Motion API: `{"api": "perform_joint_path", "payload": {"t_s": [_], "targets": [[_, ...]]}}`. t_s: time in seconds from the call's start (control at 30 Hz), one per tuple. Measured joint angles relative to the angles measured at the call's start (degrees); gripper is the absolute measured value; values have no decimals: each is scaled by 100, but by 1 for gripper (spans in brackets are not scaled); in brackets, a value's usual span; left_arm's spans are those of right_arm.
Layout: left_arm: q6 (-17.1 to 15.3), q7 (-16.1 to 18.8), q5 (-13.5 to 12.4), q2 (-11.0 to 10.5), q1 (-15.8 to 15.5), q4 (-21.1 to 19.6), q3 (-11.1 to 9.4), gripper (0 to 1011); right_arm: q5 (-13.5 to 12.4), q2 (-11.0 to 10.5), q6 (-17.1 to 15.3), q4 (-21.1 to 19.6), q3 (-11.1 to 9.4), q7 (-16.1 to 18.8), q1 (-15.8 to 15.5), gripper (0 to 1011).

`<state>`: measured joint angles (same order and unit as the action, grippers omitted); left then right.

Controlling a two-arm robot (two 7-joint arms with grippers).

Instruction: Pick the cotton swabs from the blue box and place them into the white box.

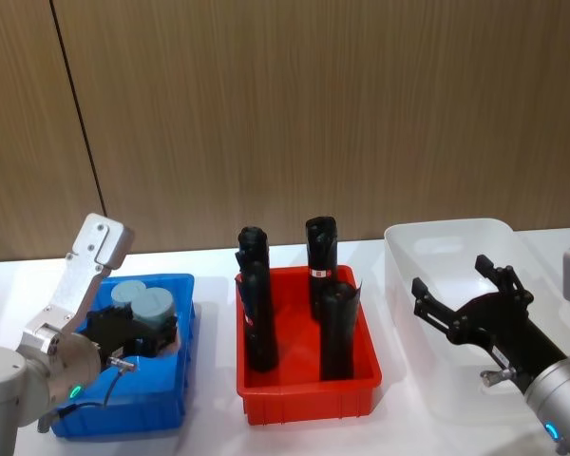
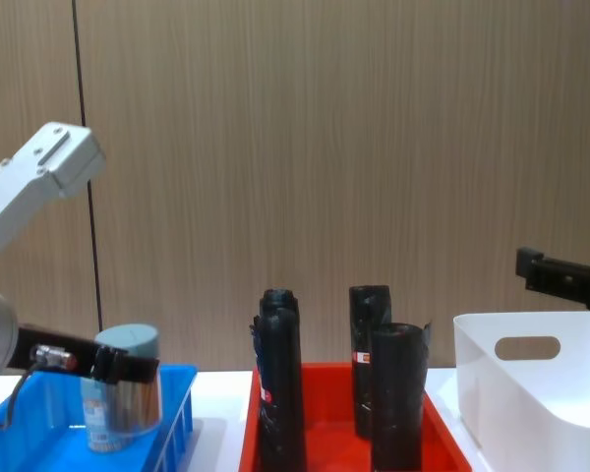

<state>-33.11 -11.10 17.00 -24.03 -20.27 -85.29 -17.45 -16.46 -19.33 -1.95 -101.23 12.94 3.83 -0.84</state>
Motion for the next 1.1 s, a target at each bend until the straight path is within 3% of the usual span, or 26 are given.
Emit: {"api": "perform_joint_path", "payload": {"t_s": [0.53, 1.1], "targets": [[161, -1250, -49, -180, -35, -257, 1, 651, 0, 0, 0, 0, 0, 0, 0, 1002], [735, -2902, 187, -171, -310, 245, -61, 651, 0, 0, 0, 0, 0, 0, 0, 1002]]}}
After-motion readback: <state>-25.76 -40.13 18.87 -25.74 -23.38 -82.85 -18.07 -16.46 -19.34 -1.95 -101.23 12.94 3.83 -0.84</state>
